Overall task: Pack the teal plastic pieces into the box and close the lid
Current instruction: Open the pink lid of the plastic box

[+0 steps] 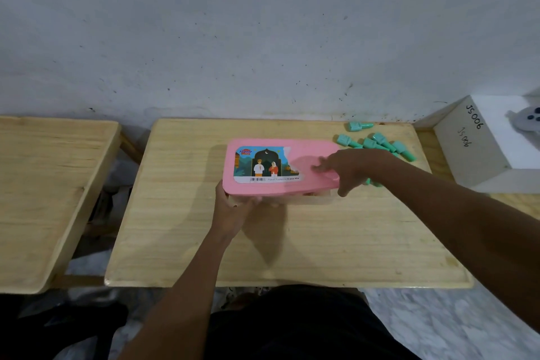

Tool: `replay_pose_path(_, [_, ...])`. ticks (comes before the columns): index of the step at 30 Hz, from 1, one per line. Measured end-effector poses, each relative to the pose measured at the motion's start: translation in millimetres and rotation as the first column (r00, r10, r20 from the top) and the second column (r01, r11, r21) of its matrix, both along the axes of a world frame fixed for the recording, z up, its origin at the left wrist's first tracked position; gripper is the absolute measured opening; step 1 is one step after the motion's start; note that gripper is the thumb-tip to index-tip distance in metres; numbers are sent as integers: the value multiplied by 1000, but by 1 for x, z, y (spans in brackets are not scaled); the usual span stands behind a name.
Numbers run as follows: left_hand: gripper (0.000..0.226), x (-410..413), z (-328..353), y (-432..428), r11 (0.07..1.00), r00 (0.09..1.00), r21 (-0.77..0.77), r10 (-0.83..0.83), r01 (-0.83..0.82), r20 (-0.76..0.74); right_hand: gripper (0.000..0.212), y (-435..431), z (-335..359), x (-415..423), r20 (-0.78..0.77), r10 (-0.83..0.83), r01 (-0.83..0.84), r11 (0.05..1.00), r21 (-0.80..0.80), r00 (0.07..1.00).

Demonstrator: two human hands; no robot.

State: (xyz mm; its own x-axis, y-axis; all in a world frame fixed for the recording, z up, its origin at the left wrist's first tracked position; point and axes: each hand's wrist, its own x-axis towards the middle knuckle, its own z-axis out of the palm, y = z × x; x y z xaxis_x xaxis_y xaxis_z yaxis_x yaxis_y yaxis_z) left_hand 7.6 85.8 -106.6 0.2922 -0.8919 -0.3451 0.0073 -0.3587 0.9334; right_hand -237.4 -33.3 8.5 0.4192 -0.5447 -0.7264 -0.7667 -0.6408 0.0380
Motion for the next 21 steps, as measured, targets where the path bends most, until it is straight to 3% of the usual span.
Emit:
replay_pose_path(14, [92,-3,-2,-9,990,996,130,-49,58,-70,77,-4,5,-12,152,-168,159,985,70,974])
replay_pose_path(21, [100,3,-7,-9,974,992,197,-101,115,-77,55,-22,26,-31,445,-290,297,953,56,847])
